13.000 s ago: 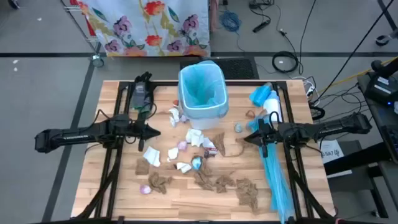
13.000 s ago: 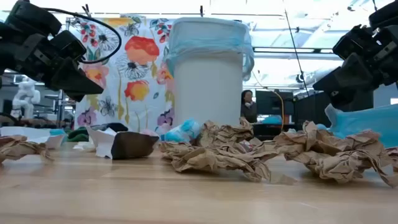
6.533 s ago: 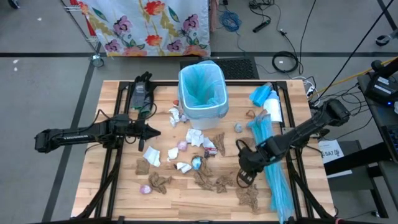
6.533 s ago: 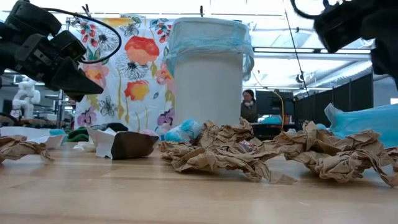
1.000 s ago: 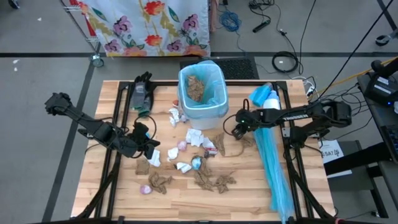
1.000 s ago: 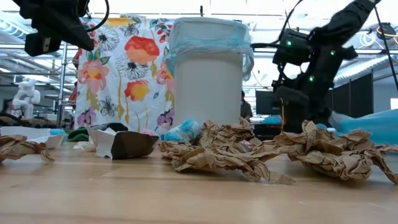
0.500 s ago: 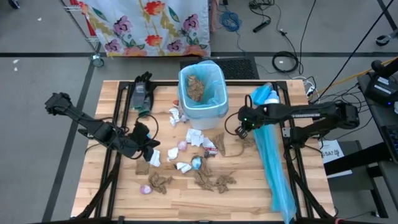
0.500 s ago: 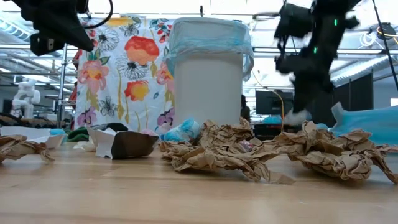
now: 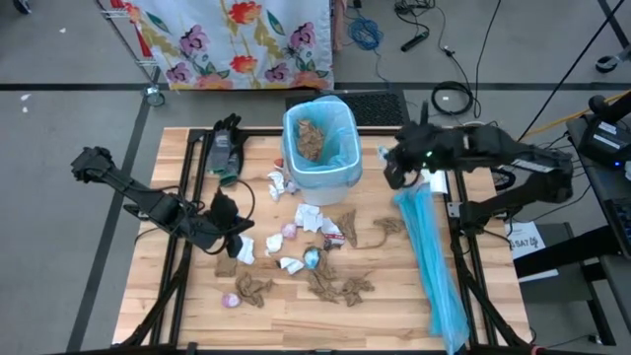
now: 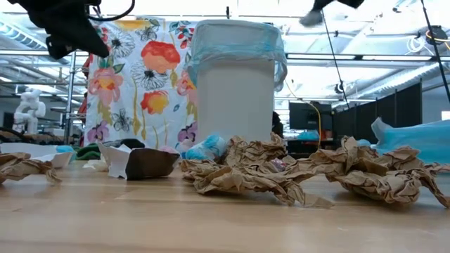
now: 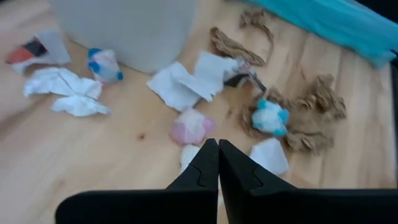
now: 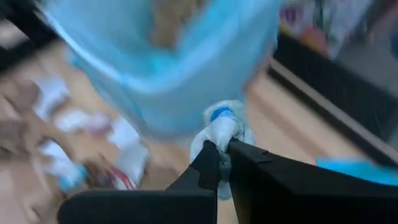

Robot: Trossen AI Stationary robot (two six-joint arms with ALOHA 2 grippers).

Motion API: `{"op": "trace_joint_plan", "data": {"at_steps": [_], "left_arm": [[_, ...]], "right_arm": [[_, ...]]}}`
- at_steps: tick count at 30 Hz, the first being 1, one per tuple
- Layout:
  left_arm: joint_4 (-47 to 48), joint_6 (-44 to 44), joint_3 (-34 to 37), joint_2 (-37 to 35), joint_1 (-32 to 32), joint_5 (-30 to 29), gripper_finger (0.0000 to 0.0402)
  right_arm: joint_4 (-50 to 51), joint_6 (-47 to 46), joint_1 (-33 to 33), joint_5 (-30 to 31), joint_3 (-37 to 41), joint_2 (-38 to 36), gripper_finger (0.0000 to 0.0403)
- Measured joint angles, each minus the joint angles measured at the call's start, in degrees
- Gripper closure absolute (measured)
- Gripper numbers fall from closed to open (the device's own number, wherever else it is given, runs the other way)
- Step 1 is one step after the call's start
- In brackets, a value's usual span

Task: Place trash/remove bag and relplace
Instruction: Put the crumpled blue trash bag into the trash bin

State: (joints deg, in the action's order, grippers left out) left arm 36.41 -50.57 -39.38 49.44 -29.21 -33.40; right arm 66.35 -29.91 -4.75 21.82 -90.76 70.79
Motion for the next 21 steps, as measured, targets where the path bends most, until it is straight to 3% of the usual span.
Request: {"op": "trace_joint_plan", "data": {"at_steps": [8, 17, 21], "left_arm": [[0.0, -0.8, 0.0, 0.3, 0.2, -6.7, 0.0368], [0.2, -3.6, 0.0, 0.4, 5.5, -5.5, 0.0325], [0.6, -3.3, 0.0, 0.4, 8.3, -1.0, 0.0294]], "right_arm": [[-16.7, 11.6, -0.2, -0.3, -6.6, 6.8, 0.0402], [-22.7, 14.1, -4.6, -3.0, -6.9, 15.6, 0.0385], [-23.5, 13.9, -6.4, -7.5, -6.9, 17.7, 0.0376]]}}
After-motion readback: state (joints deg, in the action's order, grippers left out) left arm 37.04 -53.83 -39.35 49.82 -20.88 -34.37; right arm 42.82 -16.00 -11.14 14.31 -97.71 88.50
